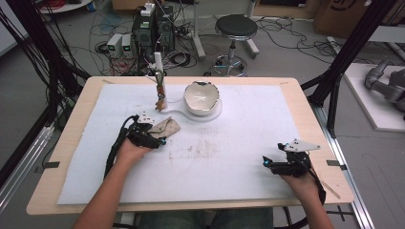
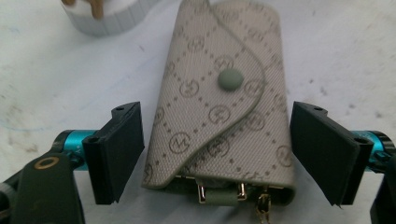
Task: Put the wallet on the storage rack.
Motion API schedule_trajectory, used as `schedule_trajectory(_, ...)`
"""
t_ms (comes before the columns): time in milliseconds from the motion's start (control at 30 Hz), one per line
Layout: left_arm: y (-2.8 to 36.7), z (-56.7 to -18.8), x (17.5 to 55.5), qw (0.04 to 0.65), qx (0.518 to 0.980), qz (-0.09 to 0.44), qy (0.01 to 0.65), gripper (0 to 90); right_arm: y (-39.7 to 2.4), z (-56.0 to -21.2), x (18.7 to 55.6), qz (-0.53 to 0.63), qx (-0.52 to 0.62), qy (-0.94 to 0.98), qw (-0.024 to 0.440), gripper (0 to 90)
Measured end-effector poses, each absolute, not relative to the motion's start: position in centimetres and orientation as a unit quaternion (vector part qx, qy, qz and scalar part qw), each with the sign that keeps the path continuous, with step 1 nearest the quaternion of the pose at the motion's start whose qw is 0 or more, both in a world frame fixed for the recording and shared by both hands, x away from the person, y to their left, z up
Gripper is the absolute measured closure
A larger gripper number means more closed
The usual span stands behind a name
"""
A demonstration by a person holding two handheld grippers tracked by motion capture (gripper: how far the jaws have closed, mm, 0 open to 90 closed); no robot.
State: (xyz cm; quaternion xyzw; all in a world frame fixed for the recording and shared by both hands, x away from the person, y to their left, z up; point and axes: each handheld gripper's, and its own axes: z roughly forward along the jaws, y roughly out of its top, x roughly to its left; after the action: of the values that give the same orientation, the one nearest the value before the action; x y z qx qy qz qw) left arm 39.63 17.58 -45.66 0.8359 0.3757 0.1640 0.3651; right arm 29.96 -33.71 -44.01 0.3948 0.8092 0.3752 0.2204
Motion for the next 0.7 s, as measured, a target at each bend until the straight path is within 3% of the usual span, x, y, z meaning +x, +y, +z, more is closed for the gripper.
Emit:
schedule_trajectory(267, 17.73, -45.75, 39.65, 0.371, 0.833, 0.162, 0.377, 18.5, -33.77, -43.98, 29.98, 0.376, 0.393, 0.810, 0.222, 18.7)
schedule_trajectory(500, 17.88, -45.57, 39.36, 0.378, 0.835, 0.166, 0.365, 32.0, -33.58, -43.96, 30.05, 0.375, 0.391, 0.810, 0.222, 18.7)
schedule_trajectory(700, 17.67, -45.28, 39.10, 0.369, 0.840, 0.176, 0.356, 35.6, -33.46, -43.92, 30.14, 0.375, 0.390, 0.811, 0.221, 18.7)
